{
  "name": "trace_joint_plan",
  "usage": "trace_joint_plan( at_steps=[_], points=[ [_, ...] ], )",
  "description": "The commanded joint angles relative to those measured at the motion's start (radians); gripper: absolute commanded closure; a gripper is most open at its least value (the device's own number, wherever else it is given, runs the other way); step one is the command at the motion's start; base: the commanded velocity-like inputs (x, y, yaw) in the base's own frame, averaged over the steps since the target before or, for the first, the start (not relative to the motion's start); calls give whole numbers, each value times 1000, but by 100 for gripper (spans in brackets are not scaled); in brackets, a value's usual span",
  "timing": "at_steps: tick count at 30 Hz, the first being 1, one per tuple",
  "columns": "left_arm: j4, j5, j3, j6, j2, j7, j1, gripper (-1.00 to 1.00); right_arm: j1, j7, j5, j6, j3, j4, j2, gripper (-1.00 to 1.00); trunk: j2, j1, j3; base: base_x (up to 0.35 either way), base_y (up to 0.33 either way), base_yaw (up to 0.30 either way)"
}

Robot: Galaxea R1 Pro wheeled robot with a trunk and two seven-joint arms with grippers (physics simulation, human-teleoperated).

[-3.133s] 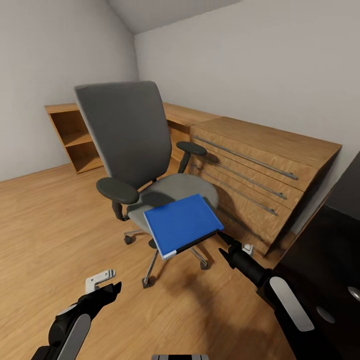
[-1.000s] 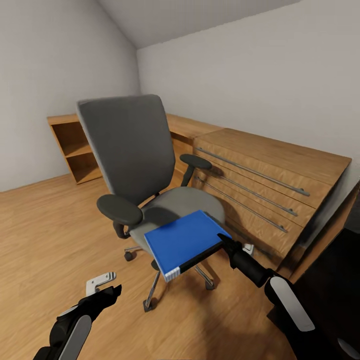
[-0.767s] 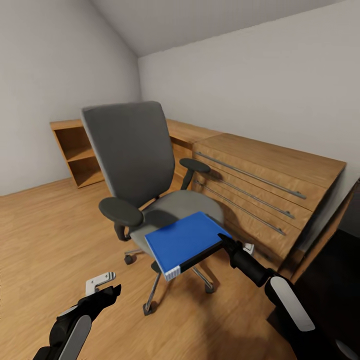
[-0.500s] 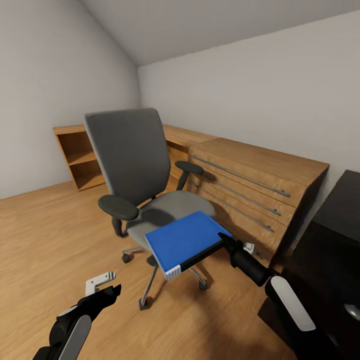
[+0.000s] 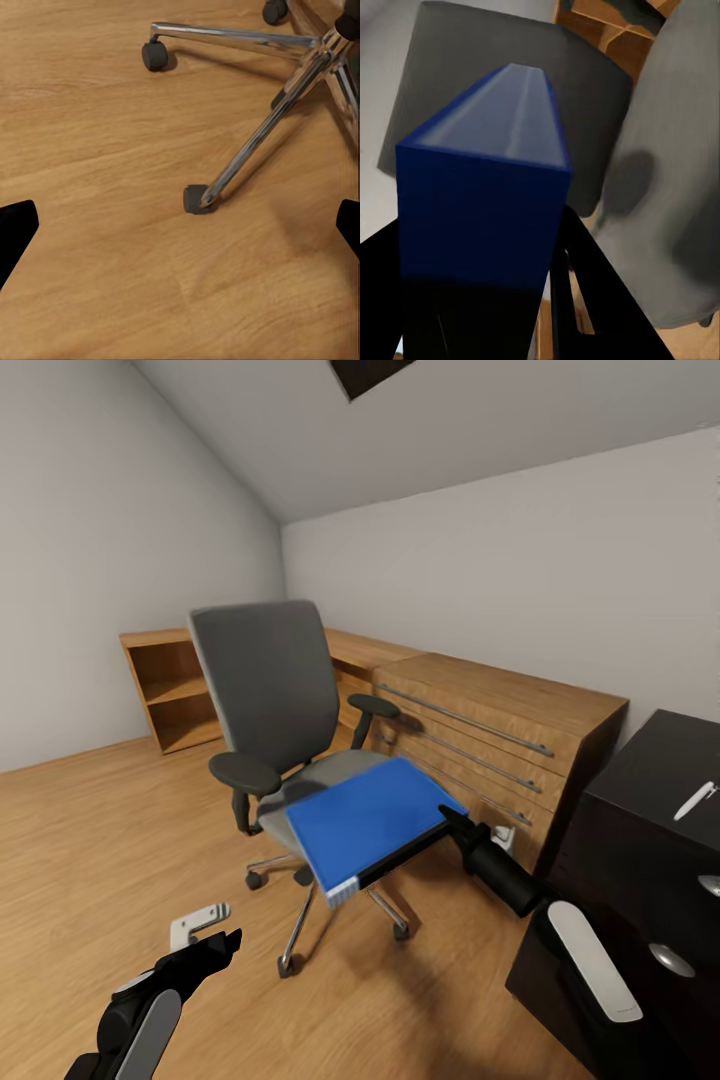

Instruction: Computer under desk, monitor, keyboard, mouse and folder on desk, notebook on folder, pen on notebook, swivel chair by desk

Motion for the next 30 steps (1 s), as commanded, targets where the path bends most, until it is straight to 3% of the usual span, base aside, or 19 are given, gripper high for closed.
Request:
trace_joint_plan(
  at_steps=[1, 3, 5, 7, 14, 21, 30],
  points=[
    [-1, 10, -2, 2, 1, 11, -1, -100, 0, -1, 0, -2, 1, -11, -1, 100, 0, -1, 3, -12, 0, 0],
    [-1, 10, -1, 2, 1, 10, -1, -100, 0, -13, 2, -6, 1, -31, -1, 100, 1, -2, 11, -7, 0, 0],
    [0, 11, -1, 1, 1, 10, -1, -100, 1, -77, 2, -10, -3, -65, -1, 100, 15, -9, 17, -2, 0, 0],
    [0, 11, 0, 1, 1, 10, -1, -100, 1, -99, 1, -9, -16, -74, -1, 100, 29, -17, 23, -1, 0, 0],
    [2, 11, 2, 1, 0, 11, -1, -100, 14, -122, 2, 0, -59, -81, -15, 100, 78, -44, 45, 0, 0, 0],
    [2, 11, 3, 1, 0, 11, -1, -100, 18, -125, -1, -5, -62, -89, -25, 100, 127, -71, 67, 0, 0, 0],
    [2, 12, 2, 1, -1, 8, -1, -100, 19, -171, -3, -8, -61, -166, -20, 100, 190, -105, 95, 0, 0, 0]
  ],
)
